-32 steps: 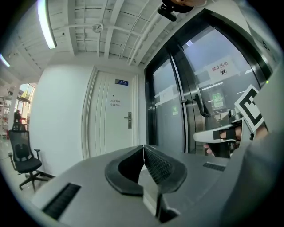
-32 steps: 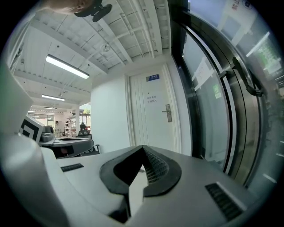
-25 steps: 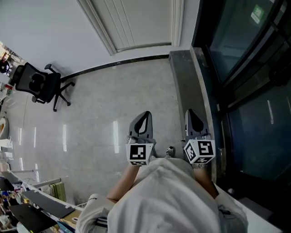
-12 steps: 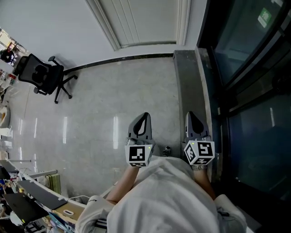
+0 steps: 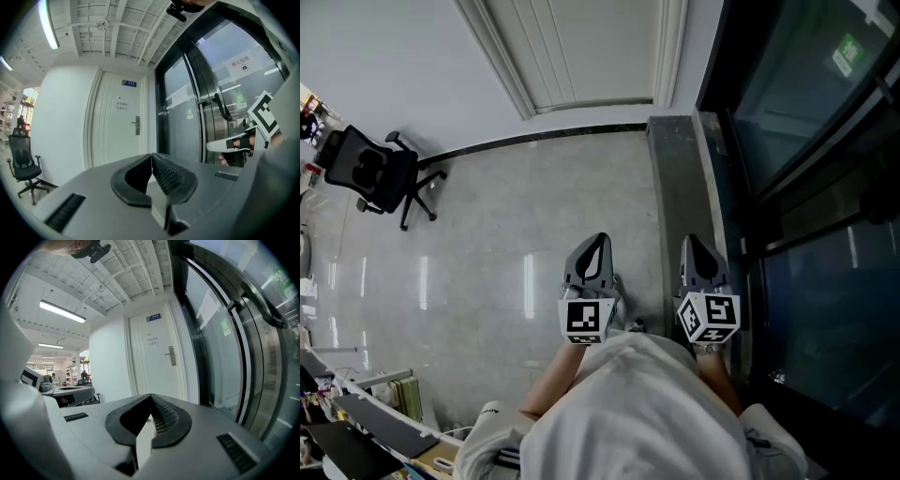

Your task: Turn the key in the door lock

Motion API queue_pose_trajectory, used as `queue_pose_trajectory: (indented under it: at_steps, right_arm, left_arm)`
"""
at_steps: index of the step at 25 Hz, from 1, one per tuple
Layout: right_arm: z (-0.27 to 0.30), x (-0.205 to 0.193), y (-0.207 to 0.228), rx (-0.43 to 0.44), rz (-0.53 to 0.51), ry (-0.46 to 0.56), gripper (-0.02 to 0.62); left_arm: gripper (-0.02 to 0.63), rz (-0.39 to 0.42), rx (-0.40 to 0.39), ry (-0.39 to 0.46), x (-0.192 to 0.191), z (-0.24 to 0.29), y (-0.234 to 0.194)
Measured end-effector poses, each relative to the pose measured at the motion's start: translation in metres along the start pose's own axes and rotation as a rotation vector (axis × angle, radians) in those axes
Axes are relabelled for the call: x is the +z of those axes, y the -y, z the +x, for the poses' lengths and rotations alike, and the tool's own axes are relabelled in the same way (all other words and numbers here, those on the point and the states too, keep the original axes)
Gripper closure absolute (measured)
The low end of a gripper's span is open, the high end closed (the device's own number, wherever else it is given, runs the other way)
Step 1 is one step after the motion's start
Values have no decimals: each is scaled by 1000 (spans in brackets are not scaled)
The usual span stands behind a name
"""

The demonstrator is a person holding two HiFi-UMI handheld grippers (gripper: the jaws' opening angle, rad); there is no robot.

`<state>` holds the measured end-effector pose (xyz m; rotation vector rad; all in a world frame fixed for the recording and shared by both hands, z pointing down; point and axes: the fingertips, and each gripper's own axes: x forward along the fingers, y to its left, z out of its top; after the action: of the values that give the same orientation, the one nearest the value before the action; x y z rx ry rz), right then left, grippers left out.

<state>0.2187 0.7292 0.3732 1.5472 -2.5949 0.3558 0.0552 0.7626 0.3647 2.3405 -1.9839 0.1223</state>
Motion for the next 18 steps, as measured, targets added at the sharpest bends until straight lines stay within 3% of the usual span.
queue_pose_trajectory:
  at_steps: [11,18]
  right_arm:
    - [98,33,7,-31,-13,7,592]
    - [160,44,-13,-25,-30,17,592]
  left_arm:
    - [595,-10,-71,52,25,101,-46]
    - [595,-17,-77,65,28,140,-93]
